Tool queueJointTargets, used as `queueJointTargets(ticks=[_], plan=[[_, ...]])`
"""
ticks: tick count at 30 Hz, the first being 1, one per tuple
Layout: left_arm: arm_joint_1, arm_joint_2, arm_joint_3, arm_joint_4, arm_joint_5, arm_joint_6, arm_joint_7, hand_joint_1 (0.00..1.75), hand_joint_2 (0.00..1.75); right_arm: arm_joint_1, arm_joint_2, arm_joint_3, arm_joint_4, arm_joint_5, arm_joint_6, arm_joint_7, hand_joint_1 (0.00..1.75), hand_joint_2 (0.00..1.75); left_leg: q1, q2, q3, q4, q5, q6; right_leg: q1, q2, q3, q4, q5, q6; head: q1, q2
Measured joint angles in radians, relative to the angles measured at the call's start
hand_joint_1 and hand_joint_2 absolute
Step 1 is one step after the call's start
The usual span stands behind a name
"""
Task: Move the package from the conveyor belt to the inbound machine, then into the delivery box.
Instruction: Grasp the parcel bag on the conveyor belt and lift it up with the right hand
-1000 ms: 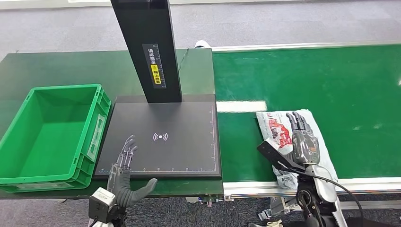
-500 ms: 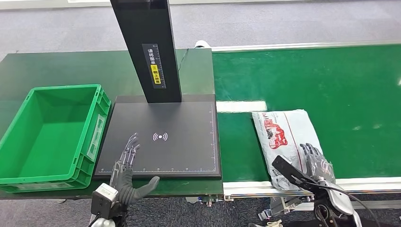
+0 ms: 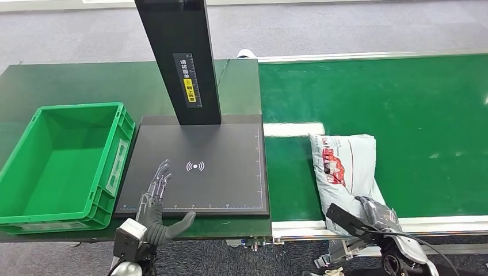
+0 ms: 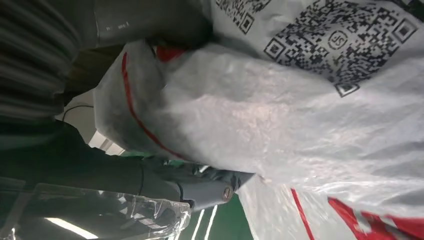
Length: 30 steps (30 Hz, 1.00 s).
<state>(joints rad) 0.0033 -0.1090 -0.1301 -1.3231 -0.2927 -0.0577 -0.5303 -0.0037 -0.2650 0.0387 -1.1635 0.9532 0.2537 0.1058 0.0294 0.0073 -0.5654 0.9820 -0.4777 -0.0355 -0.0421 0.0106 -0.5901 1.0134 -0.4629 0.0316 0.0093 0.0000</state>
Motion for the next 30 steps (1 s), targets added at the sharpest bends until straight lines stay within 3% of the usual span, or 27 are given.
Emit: queueJointTargets(ticks=[10,16,22,30], plan=[[0.009,-0.004,0.004,0.000,-0.004,-0.004,0.010,0.00,1.75,0.000,-0.007,0.016,0.000,-0.019,-0.014,-0.025,1.75,1.75,0.000,0.000,0.000,0.000,0.000,0.000,0.000,0.000,0.000,0.000,0.000,0.000,0.000,0.000],[0.021,-0.008,0.008,-0.005,-0.011,-0.009,0.010,0.00,1.75,0.000,0.005,0.020,-0.011,-0.035,-0.087,-0.053,1.75,1.75,0.000,0.000,0.000,0.000,0.000,0.000,0.000,0.000,0.000,0.000,0.000,0.000,0.000,0.000],[0.046,-0.008,0.019,-0.029,-0.011,-0.006,0.000,0.00,1.75,-0.008,0.039,-0.002,-0.072,-0.066,-0.248,-0.143,1.75,1.75,0.000,0.000,-0.001,0.000,0.000,0.000,0.000,0.000,0.000,0.000,0.000,0.000,0.000,0.000],[0.052,-0.008,0.030,-0.041,-0.021,-0.004,-0.035,0.00,1.75,-0.014,0.087,-0.006,-0.207,0.046,-0.471,-0.248,1.75,1.75,0.000,0.000,-0.001,0.000,0.000,0.000,0.000,0.000,0.000,0.000,0.000,0.000,0.000,0.000]])
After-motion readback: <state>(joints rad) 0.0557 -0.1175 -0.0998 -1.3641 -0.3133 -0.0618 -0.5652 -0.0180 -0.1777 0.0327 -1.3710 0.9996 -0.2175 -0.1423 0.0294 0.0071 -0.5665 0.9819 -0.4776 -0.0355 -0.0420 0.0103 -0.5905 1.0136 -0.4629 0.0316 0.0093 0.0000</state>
